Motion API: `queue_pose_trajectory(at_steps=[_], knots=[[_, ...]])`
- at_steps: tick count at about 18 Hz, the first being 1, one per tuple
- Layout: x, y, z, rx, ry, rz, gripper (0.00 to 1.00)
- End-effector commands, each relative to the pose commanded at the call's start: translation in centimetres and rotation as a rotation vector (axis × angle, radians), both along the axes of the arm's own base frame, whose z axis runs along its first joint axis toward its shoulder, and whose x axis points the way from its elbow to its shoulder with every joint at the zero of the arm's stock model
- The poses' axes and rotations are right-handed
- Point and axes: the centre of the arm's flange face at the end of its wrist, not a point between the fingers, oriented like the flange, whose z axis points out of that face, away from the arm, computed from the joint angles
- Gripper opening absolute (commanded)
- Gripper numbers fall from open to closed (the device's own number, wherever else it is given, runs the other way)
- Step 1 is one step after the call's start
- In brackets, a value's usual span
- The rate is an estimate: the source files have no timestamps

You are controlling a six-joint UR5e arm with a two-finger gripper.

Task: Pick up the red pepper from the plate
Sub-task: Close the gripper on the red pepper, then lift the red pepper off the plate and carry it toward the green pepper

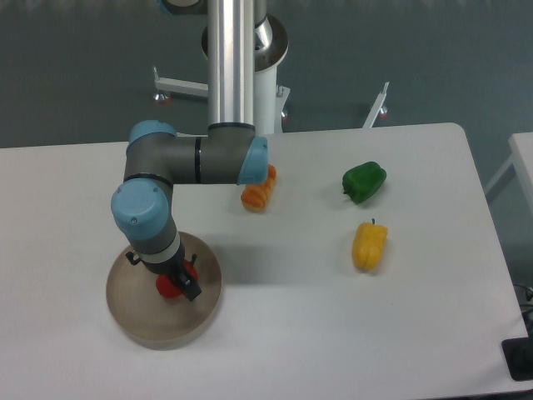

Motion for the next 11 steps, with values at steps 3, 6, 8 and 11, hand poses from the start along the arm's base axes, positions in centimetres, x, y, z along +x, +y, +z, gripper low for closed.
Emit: queue_pose_trajectory(at_steps=[3, 6, 8, 11], knots=[[-0.2, 0.0, 1.9, 0.029, -0.003, 0.001, 0.20], [-1.7, -0.7, 5.1, 0.067, 0.000, 0.024, 0.20], [-3.5, -1.3, 7.2, 0.102, -0.039, 0.061, 0.21], [-7.1, -2.8, 9.5, 0.104, -0.049, 0.114, 0.21]])
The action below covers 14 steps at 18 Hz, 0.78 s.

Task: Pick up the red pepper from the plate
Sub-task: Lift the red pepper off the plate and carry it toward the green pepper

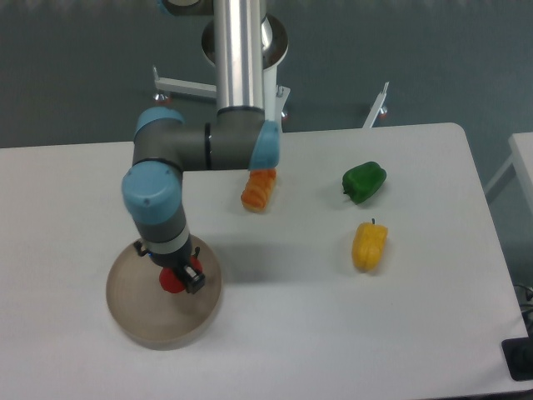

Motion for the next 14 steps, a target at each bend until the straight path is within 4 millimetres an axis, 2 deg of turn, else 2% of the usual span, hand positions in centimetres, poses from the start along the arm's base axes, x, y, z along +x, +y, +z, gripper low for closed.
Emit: queue_pose_trajectory(at_steps=[3, 6, 8, 10, 14], knots=[[-3.2, -2.5, 2.9, -0.028, -0.006, 0.037, 0.21], [-8.7, -7.1, 6.5, -0.072, -0.025, -0.073, 0.21], [-11.9, -9.1, 6.5, -0.103, -0.050, -0.104, 0.21], [-14.8, -11.0, 7.3, -0.093, -0.045, -0.087, 0.21], [-20.0, -13.7, 7.1, -0.083, -0.048, -0.160, 0.21]])
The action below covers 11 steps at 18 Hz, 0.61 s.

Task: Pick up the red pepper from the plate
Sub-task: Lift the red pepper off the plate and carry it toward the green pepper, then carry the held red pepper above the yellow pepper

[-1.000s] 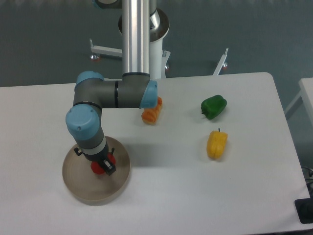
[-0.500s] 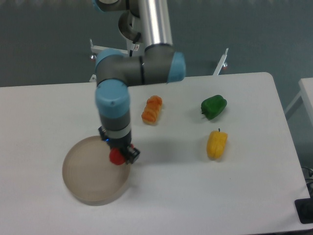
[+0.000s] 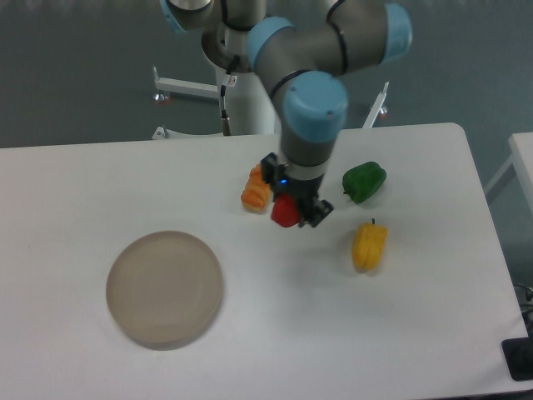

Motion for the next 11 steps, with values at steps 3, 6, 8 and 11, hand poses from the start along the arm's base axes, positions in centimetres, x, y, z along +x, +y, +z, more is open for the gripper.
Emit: queue_pose_trajectory(at_steps=[3, 6, 8, 11], knots=[[-3.0, -1.8, -0.4, 0.005, -0.003, -0.047, 0.20], [-4.4, -2.4, -0.4, 0.013, 0.003, -0.061, 0.20], [-4.7, -1.7, -0.7, 0.011, 0.017, -0.068, 0.21], [-5.5, -0.4, 0.1, 0.030, 0.041, -0.072, 0.20]])
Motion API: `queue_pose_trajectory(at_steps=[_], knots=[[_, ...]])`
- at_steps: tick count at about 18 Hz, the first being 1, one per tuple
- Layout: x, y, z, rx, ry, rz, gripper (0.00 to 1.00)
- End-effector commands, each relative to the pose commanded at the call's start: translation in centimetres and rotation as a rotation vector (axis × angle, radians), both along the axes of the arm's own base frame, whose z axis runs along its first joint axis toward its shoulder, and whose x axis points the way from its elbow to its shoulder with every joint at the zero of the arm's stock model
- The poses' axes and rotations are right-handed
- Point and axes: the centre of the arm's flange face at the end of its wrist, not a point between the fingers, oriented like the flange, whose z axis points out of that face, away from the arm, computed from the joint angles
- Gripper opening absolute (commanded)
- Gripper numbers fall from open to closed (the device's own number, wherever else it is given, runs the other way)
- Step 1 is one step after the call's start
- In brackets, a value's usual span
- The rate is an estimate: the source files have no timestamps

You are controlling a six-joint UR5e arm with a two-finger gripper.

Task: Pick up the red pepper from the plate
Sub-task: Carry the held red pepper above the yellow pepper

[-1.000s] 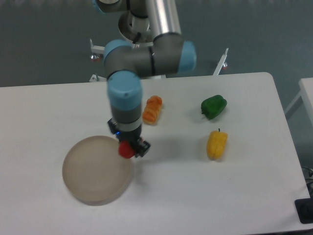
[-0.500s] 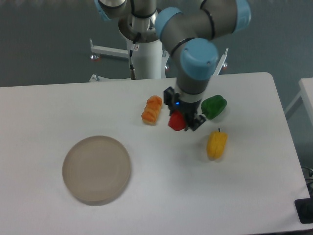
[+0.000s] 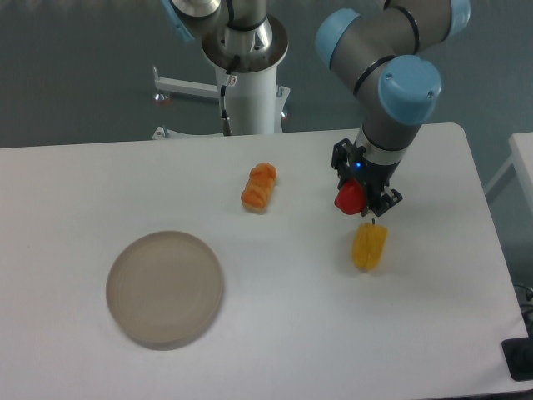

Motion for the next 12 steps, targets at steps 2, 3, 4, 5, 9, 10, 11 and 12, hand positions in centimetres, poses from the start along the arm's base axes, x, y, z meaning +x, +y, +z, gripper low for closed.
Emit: queue_pose_trajectory(at_steps=[2, 3, 4, 5, 9, 10, 11, 12], knots=[[-0.04, 0.27, -0.39, -0.003, 0.001, -0.003, 0.20], [-0.03, 0.30, -0.49, -0.010, 0.005, -0.005, 0.20], [-0.03, 0.19, -0.59, -0.015, 0.010, -0.006, 0.20], [-0.05, 0.09, -0.80, -0.024, 0.014, -0.006, 0.20], [-0.10, 0.08, -0.67, -0.027, 0.019, -0.008, 0.20], [-0.10, 0.08, -0.67, -0.027, 0.019, -0.008, 0.20], [-0.09, 0.07, -0.68, -0.028, 0.018, -0.008, 0.20], [-0.07, 0.05, -0.76, -0.029, 0.017, -0.008, 0.20]])
